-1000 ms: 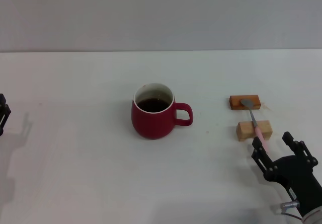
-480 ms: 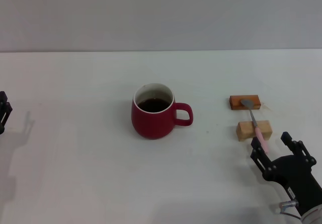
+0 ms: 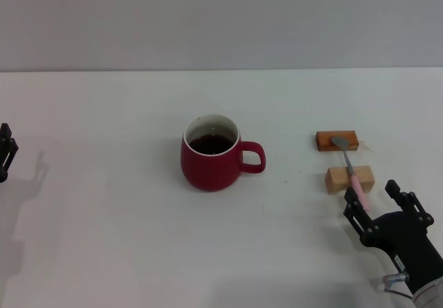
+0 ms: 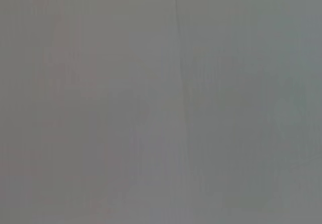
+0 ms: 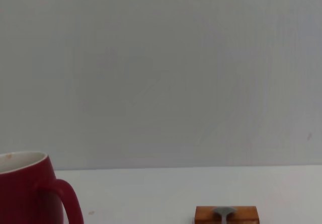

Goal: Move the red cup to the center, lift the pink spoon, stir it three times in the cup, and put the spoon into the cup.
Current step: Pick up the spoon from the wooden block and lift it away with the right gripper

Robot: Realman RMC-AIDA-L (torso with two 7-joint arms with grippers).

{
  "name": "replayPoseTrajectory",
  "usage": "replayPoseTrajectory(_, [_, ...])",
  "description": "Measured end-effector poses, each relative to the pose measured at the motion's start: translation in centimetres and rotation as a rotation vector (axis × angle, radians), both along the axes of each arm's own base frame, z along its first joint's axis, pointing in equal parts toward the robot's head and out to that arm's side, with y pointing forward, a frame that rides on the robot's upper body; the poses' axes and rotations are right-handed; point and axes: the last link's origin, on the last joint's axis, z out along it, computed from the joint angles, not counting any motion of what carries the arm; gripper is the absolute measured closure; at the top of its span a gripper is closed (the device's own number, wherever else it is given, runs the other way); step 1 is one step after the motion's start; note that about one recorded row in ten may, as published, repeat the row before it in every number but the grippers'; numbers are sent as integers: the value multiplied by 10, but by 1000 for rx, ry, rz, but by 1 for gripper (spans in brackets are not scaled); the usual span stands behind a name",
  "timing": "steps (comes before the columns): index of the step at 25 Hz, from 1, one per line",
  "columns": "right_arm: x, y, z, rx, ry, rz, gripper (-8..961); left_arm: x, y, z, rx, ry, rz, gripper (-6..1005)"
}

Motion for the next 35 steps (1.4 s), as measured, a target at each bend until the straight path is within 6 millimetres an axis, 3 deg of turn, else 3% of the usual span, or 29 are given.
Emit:
replayPoseTrajectory(6, [0, 1, -3, -20, -4, -6, 216, 0, 0, 0, 1, 0, 0, 159])
replayPoseTrajectory(12, [-1, 1, -4, -28, -5, 1, 323, 0, 0, 0, 0, 1, -2, 159])
replayPoseTrajectory(14, [-1, 1, -5, -29, -4, 2, 508, 0, 0, 0, 0, 1, -3, 159])
replayPoseTrajectory(35, [0, 0, -5, -39, -9, -3, 590, 1, -3, 2, 15, 4, -16, 159])
